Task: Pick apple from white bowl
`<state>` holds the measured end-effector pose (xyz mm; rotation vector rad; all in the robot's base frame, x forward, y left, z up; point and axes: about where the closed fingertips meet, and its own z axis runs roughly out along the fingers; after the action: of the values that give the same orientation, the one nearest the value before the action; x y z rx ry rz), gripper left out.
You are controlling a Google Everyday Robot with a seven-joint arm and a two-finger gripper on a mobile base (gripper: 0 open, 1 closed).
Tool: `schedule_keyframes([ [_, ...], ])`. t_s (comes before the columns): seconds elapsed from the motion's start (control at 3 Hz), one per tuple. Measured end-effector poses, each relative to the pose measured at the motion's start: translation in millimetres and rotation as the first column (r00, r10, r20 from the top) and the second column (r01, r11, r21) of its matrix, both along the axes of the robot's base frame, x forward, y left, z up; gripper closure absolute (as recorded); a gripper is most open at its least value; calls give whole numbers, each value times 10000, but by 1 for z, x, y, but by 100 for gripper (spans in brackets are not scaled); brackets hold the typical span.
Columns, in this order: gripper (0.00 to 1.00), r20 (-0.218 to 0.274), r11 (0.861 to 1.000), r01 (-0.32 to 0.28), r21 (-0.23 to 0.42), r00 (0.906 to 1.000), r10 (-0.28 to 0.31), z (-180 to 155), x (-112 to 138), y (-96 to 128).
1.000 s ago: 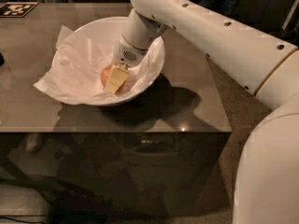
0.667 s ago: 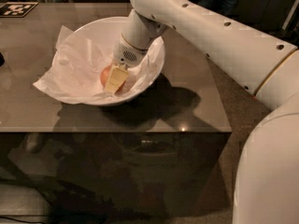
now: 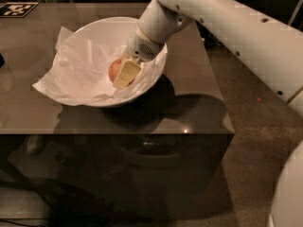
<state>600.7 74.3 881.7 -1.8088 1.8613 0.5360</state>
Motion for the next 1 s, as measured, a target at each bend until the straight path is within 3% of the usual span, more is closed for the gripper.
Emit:
schedule_keyframes([
  [0.33, 100, 379, 9932, 197, 1149, 9990, -242, 55, -21, -35],
  [0.67, 100, 481, 9884, -40, 1518, 9988, -33, 142, -38, -76],
  [1.0, 100, 675, 9880, -290, 1517, 9975, 189, 174, -37, -77],
])
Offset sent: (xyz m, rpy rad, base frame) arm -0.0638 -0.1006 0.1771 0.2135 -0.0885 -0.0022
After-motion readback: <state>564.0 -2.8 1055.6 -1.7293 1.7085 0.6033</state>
